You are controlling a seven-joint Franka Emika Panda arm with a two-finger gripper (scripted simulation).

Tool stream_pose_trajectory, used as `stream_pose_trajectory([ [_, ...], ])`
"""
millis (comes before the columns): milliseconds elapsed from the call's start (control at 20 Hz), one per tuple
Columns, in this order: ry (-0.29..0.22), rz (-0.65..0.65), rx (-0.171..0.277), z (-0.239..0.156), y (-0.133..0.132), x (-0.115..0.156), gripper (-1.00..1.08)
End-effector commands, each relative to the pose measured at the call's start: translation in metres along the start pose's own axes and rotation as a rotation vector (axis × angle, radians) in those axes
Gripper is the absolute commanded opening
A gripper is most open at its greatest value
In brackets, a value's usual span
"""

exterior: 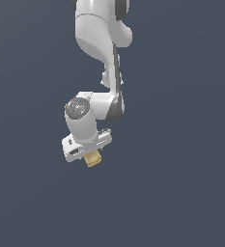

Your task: Pick up the object and move it to a goal position.

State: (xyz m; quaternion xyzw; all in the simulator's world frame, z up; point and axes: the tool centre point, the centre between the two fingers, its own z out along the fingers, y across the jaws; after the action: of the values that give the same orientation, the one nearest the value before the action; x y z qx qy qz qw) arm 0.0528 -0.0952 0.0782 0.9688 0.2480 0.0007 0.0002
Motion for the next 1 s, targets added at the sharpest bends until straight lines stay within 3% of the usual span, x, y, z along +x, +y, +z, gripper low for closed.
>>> stream_pose_trajectory([
  [0, -0.001, -0.001, 0.001, 0.013, 0.0, -0.001, 1.0],
  [500, -0.001, -0.003, 0.001, 0.039, 0.0, 0.0, 1.0],
  [550, -0.001, -0.003, 0.001, 0.039, 0.0, 0.0, -1.0],
  [950, -0.001, -0.003, 0.001, 0.039, 0.0, 0.0, -1.0],
])
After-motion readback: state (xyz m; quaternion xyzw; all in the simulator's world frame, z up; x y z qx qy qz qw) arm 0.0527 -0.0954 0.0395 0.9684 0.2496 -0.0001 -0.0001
